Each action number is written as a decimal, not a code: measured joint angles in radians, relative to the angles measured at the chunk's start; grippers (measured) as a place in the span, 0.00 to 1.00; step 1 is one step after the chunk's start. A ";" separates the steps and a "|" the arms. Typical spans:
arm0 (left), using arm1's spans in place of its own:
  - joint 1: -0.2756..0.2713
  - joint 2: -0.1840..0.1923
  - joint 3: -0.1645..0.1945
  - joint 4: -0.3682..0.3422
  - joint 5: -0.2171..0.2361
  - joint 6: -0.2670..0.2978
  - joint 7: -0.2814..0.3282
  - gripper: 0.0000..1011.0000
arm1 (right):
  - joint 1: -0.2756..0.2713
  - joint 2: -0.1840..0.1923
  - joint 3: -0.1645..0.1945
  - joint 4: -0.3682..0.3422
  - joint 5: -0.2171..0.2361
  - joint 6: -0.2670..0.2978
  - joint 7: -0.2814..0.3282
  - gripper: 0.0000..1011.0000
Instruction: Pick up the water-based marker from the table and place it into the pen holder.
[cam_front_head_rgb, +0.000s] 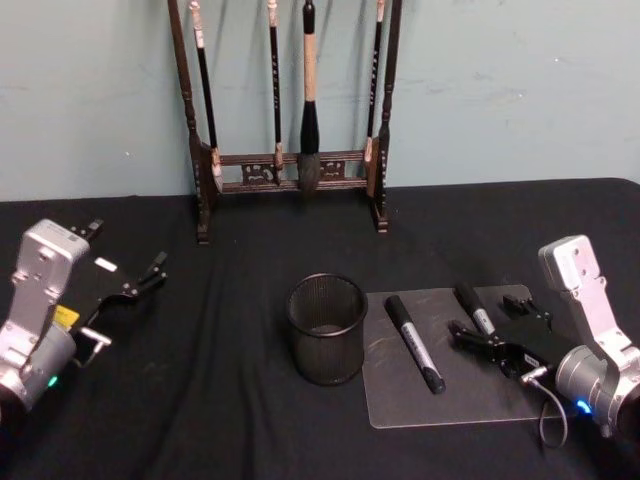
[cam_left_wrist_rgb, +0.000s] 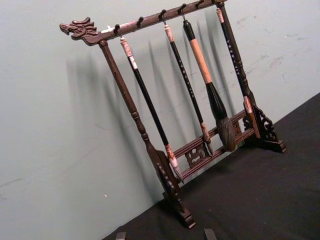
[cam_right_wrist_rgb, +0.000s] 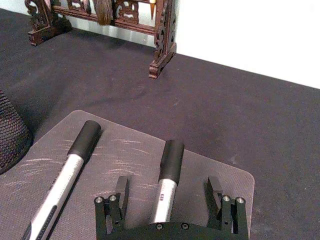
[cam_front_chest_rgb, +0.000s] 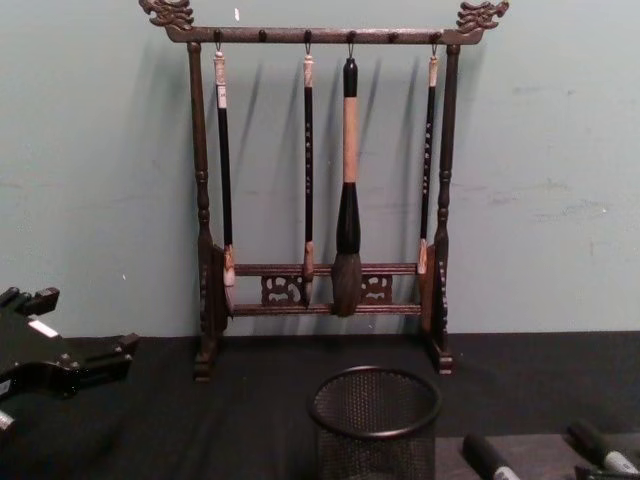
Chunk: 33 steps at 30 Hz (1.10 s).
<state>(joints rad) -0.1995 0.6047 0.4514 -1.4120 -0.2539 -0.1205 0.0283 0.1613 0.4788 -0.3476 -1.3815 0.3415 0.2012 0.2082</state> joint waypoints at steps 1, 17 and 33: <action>0.000 0.000 0.000 0.000 0.000 0.000 0.000 1.00 | 0.000 0.000 0.000 0.000 0.000 0.000 0.000 0.99; 0.000 0.000 0.000 0.000 0.000 0.000 0.000 1.00 | -0.004 -0.023 0.037 0.005 -0.010 0.029 0.036 0.99; 0.000 0.000 0.000 0.000 0.000 0.000 0.000 1.00 | -0.006 -0.033 0.050 0.010 -0.029 0.036 0.051 0.99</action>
<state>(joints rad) -0.1995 0.6047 0.4514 -1.4120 -0.2539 -0.1205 0.0283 0.1553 0.4456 -0.2981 -1.3716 0.3123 0.2376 0.2592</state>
